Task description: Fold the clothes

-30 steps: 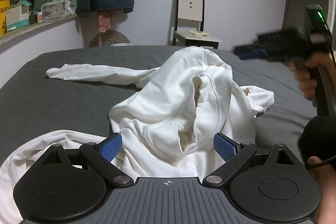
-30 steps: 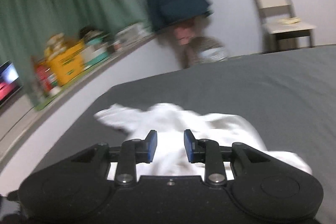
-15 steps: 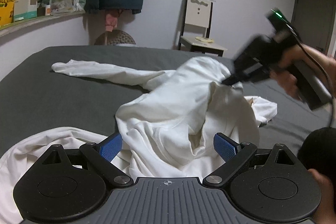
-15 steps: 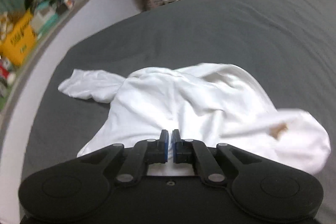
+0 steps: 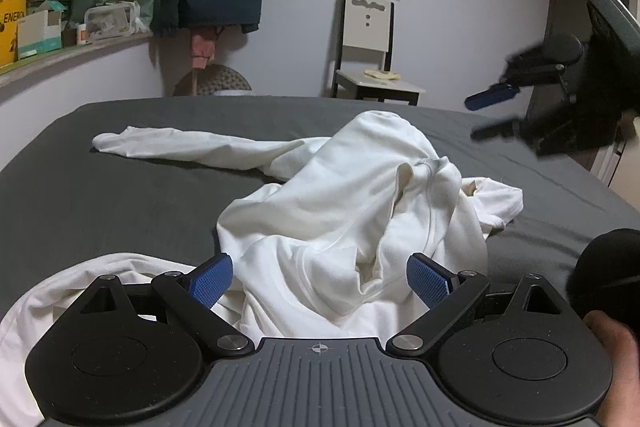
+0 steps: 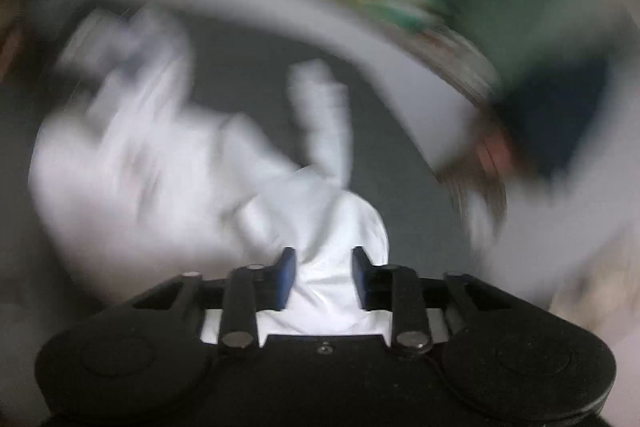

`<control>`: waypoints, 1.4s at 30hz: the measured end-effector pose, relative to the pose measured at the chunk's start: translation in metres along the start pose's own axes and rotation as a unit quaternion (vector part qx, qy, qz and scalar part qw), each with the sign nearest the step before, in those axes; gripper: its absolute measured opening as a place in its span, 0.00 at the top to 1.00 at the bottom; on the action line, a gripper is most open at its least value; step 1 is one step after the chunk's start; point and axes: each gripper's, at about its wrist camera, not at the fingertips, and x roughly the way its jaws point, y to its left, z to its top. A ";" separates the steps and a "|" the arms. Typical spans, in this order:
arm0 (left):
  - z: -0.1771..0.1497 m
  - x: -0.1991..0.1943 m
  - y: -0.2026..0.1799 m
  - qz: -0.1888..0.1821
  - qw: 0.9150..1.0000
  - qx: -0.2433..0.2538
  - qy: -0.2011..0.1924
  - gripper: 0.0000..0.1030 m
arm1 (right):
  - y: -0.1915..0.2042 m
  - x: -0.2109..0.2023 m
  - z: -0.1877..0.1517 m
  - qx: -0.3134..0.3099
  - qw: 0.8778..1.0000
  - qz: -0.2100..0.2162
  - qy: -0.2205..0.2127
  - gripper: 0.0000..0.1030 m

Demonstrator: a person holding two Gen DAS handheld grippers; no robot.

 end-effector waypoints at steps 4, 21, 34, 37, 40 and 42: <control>-0.001 0.003 0.001 0.002 1.000 -0.004 0.005 0.08 | 0.009 0.023 0.015 -0.199 0.979 0.030 0.038 0.70; -0.002 0.006 0.007 0.002 1.000 -0.023 0.004 0.08 | 0.023 0.064 0.019 -0.358 0.920 0.124 0.101 0.75; 0.000 0.007 0.006 0.004 1.000 -0.022 0.008 0.08 | 0.022 0.074 0.024 -0.331 0.928 0.142 0.100 0.75; 0.000 0.007 0.007 0.005 1.000 -0.026 0.008 0.08 | 0.024 0.082 0.023 -0.312 0.932 0.151 0.104 0.90; 0.000 0.006 0.008 0.003 1.000 -0.029 0.003 0.08 | 0.021 0.077 0.022 -0.286 0.943 0.143 0.089 0.93; 0.000 0.005 0.009 0.002 1.000 -0.031 0.000 0.08 | 0.014 0.062 0.022 -0.252 0.958 0.119 0.061 0.94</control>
